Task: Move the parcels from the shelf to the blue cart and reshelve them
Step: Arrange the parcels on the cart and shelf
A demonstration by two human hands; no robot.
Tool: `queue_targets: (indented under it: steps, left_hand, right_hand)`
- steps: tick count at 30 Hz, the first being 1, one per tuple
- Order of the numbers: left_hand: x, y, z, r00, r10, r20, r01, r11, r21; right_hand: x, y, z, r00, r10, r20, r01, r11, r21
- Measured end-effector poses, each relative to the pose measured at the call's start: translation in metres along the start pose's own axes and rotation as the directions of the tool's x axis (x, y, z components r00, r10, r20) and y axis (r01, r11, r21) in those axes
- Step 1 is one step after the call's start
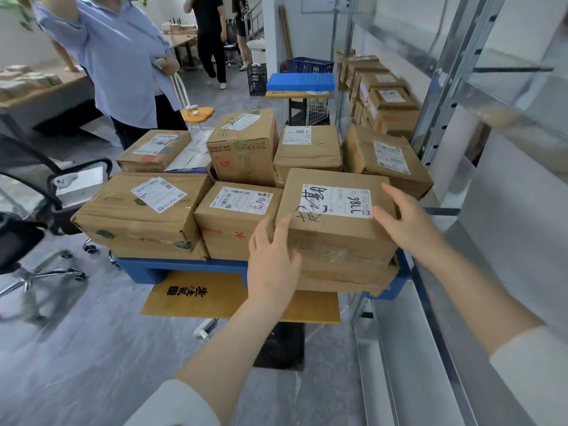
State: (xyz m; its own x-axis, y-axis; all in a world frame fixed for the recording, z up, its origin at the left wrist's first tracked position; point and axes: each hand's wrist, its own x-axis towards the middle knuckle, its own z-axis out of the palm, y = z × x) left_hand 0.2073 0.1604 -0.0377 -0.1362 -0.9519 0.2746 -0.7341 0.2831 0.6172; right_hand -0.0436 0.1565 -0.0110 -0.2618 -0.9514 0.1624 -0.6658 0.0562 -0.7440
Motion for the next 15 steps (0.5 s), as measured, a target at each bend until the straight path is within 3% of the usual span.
queue_targets:
  steps: [2, 5, 15]
  left_hand:
    - [0.002, 0.001, 0.001, 0.999, 0.015, 0.034, -0.013, 0.998, -0.063]
    - [0.005, 0.006, 0.004, 1.0, -0.013, 0.025, 0.015, 0.998, -0.065]
    - [0.018, 0.016, 0.002, 0.999, -0.016, 0.036, 0.016, 1.0, 0.023]
  right_hand:
    - [-0.017, -0.003, 0.002, 0.994, -0.086, 0.062, 0.092, 0.991, -0.094]
    - [-0.029, -0.001, 0.003, 0.97, -0.051, 0.237, 0.109, 0.965, -0.238]
    - [-0.028, -0.008, -0.004, 0.976, -0.09, 0.201, 0.15, 0.94, -0.307]
